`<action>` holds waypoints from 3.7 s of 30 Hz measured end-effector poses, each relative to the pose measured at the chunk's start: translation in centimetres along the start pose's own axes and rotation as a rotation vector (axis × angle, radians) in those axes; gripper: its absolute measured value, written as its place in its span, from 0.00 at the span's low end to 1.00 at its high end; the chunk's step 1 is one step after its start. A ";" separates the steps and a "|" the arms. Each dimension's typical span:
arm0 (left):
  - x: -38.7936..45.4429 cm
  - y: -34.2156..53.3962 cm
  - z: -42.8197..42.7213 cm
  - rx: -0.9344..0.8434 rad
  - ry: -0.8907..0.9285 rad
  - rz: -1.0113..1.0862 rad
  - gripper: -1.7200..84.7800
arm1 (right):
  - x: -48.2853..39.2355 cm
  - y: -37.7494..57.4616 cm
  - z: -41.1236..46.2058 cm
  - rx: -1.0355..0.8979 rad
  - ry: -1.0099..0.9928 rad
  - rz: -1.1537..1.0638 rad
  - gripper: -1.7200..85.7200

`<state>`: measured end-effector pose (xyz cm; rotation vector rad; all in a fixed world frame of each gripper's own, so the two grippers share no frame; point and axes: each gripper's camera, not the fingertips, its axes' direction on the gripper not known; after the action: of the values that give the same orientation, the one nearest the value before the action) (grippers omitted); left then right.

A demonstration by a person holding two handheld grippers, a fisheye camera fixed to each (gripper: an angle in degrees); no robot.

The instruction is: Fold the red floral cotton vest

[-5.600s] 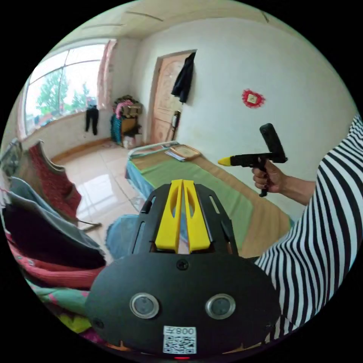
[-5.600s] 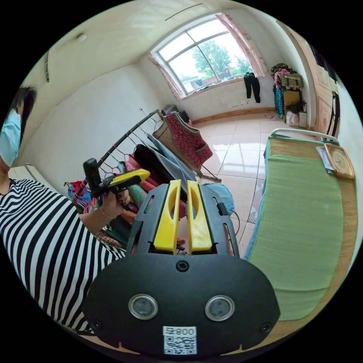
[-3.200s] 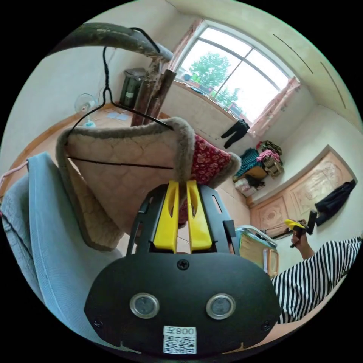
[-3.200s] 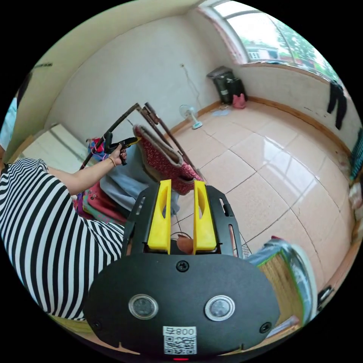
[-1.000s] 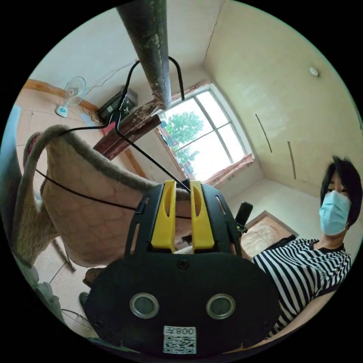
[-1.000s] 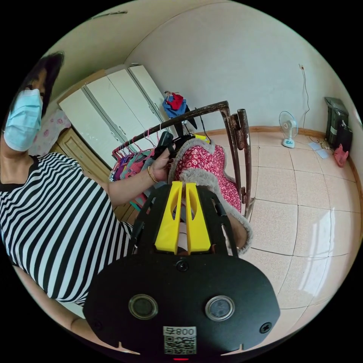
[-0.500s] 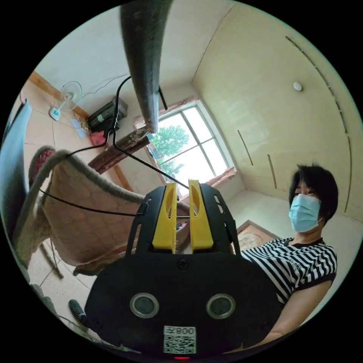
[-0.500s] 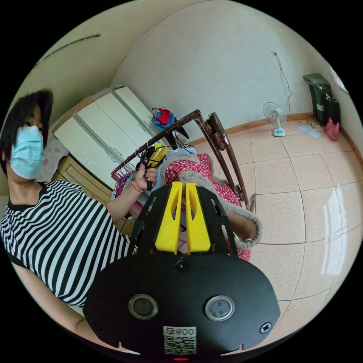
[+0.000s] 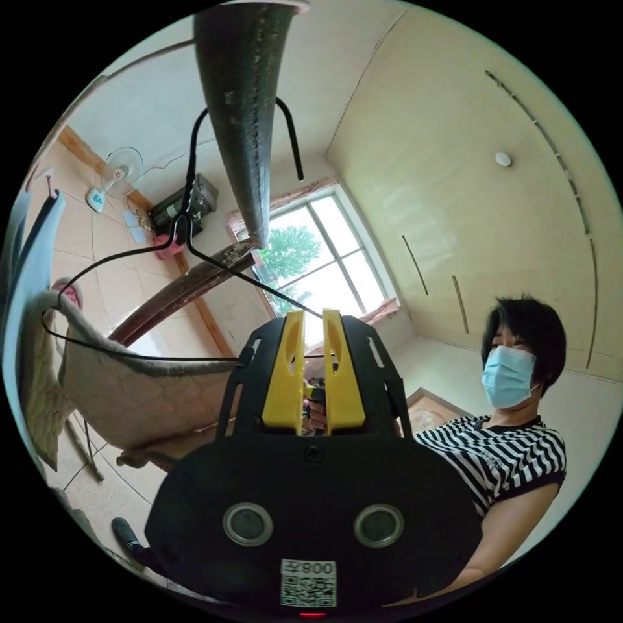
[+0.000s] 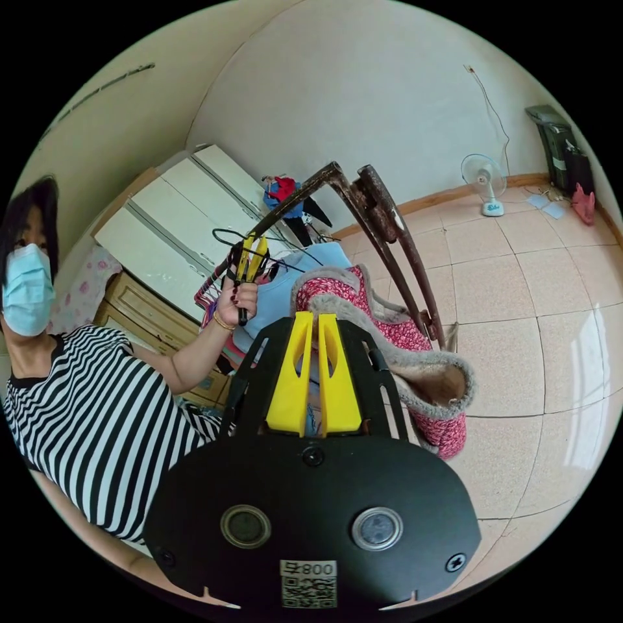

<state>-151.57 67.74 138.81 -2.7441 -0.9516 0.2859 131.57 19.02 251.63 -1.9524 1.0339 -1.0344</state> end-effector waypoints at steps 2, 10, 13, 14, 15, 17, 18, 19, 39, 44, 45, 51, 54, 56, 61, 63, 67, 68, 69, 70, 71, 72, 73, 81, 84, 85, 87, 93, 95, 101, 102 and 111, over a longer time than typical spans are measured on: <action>-0.5 -0.1 -0.4 -0.004 0.003 -0.019 0.07 | 0.4 -0.3 0.5 -0.016 -0.015 -0.003 0.03; -1.6 0.2 0.2 -0.052 0.031 -0.057 0.06 | 3.1 1.0 1.7 -0.056 -0.026 0.078 0.03; -1.5 0.2 1.6 -0.106 0.027 -0.063 0.06 | 3.7 1.6 2.4 -0.080 -0.039 0.095 0.03; -1.5 0.1 2.0 -0.103 0.040 -0.069 0.06 | 3.9 1.9 2.6 -0.088 -0.046 0.105 0.03; -1.5 0.0 2.4 -0.105 0.044 -0.070 0.06 | 4.1 2.0 2.8 -0.091 -0.049 0.110 0.03; -1.3 -0.3 3.1 -0.104 0.050 -0.074 0.06 | 4.6 2.6 3.2 -0.107 -0.051 0.132 0.03; -1.2 -0.4 3.6 -0.108 0.062 -0.078 0.06 | 4.7 2.7 3.4 -0.112 -0.053 0.138 0.03; -1.2 -0.5 4.0 -0.116 0.066 -0.080 0.06 | 5.0 3.0 3.6 -0.122 -0.056 0.147 0.03; 5.8 1.0 10.0 -0.010 -0.037 -0.085 0.09 | 4.1 12.5 0.2 -0.120 -0.064 0.346 0.03; 7.9 3.0 14.9 -0.103 -0.137 -0.118 0.09 | 0.1 15.3 -2.8 -0.100 -0.046 0.319 0.03; 8.6 3.6 16.7 -0.154 -0.182 -0.118 0.09 | -0.5 15.5 -3.3 -0.094 -0.041 0.313 0.03; 12.9 7.2 26.5 -0.324 -0.369 -0.049 0.08 | -6.6 19.8 -10.7 0.060 -0.030 0.311 0.03; 15.4 9.5 32.1 -0.410 -0.441 0.008 0.08 | -10.6 22.3 -14.1 0.110 0.017 0.304 0.03; 16.6 10.9 36.2 -0.503 -0.458 0.048 0.09 | -14.0 24.5 -16.7 0.160 0.033 0.298 0.03; 19.0 14.5 47.5 -0.737 -0.373 0.069 0.11 | -21.9 29.1 -21.6 0.240 0.106 0.272 0.03; 21.1 15.9 53.2 -0.803 -0.360 0.123 0.11 | -25.1 31.0 -23.4 0.269 0.134 0.263 0.03; 24.6 18.4 62.6 -0.916 -0.294 0.217 0.12 | -33.1 36.6 -27.6 0.365 0.216 0.256 0.03; 26.0 19.5 66.1 -0.960 -0.265 0.247 0.12 | -35.5 38.4 -28.8 0.402 0.238 0.255 0.03; 27.5 20.7 69.5 -0.994 -0.241 0.278 0.12 | -36.8 39.4 -29.3 0.420 0.249 0.252 0.03; 28.4 21.3 71.1 -1.008 -0.225 0.297 0.12 | -39.2 41.4 -30.3 0.457 0.268 0.250 0.03; 30.1 22.8 74.5 -1.041 -0.193 0.332 0.12 | -41.8 43.6 -31.3 0.500 0.290 0.251 0.03; 31.8 24.6 78.0 -1.081 -0.165 0.363 0.13 | -43.0 44.7 -31.7 0.521 0.299 0.252 0.03; 32.6 25.7 79.7 -1.107 -0.149 0.379 0.13 | -45.5 46.9 -32.5 0.565 0.314 0.256 0.03; 46.3 43.5 100.1 -1.397 -0.112 0.719 0.15 | -61.4 60.0 -34.1 0.783 0.412 0.284 0.03; 51.9 50.2 105.6 -1.470 -0.092 0.872 0.15 | -67.3 63.5 -33.3 0.845 0.491 0.330 0.03; 52.9 51.7 106.5 -1.494 -0.077 0.898 0.14 | -69.7 64.6 -32.7 0.869 0.527 0.352 0.03; 56.7 57.8 109.8 -1.617 -0.029 1.016 0.13 | -73.1 65.9 -31.5 0.899 0.581 0.389 0.03; 65.0 67.9 112.6 -1.823 0.200 1.124 0.06 | -84.6 69.3 -25.7 1.033 0.826 0.586 0.03; 67.5 68.3 112.6 -1.819 0.254 1.118 0.05 | -89.3 71.0 -22.6 1.119 0.892 0.653 0.03; 76.4 66.1 112.1 -1.789 0.483 0.995 0.05 | -102.7 74.6 -12.2 1.421 1.122 0.804 0.03; 78.6 65.8 111.6 -1.778 0.540 0.979 0.05 | -104.1 74.6 -11.0 1.447 1.151 0.821 0.03; 96.5 68.4 102.0 -1.732 1.024 0.911 0.05 | -123.4 71.7 8.4 1.782 1.576 0.959 0.03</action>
<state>-63.14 90.68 12.08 -3.2053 0.8609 -2.5789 70.49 96.24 147.99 0.9465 0.7719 -1.6823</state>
